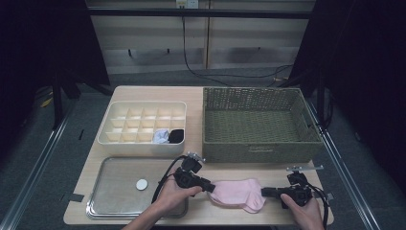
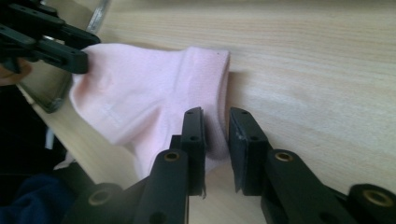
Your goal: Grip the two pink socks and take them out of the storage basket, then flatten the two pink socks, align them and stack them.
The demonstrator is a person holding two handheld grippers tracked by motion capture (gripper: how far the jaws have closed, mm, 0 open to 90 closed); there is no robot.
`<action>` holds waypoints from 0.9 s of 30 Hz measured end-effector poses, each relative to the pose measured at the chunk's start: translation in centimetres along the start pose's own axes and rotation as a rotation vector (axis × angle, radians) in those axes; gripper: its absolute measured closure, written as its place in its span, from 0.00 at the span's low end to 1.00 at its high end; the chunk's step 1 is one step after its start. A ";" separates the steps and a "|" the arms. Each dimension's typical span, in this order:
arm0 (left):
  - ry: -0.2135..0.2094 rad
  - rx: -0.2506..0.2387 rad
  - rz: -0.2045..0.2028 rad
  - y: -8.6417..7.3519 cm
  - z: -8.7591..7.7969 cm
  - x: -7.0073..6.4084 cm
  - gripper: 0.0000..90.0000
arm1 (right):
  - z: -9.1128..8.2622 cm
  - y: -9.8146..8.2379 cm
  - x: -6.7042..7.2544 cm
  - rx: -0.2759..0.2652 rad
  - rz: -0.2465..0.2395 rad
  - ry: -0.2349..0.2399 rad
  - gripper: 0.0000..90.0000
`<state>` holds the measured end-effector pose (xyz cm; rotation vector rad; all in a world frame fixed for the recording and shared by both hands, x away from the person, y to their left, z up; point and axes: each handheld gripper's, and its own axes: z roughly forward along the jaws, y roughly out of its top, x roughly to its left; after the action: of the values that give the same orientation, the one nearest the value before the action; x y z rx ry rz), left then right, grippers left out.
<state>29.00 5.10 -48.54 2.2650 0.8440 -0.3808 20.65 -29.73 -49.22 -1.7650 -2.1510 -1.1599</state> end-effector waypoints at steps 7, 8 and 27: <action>-0.039 0.030 -0.009 -0.3 0.4 0.3 0.68 | 0.6 0.2 0.1 0.016 -0.008 0.000 0.78; -0.054 0.034 -0.009 -0.3 0.4 0.4 0.69 | 0.7 0.3 0.1 0.019 -0.009 0.001 0.77; -0.019 0.035 0.024 0.3 1.0 0.1 0.82 | 1.1 0.1 0.6 0.010 -0.035 0.010 0.70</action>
<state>29.24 4.34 -49.20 2.2981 0.8056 -0.4091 20.93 -28.57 -49.59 -1.7211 -2.1862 -1.1615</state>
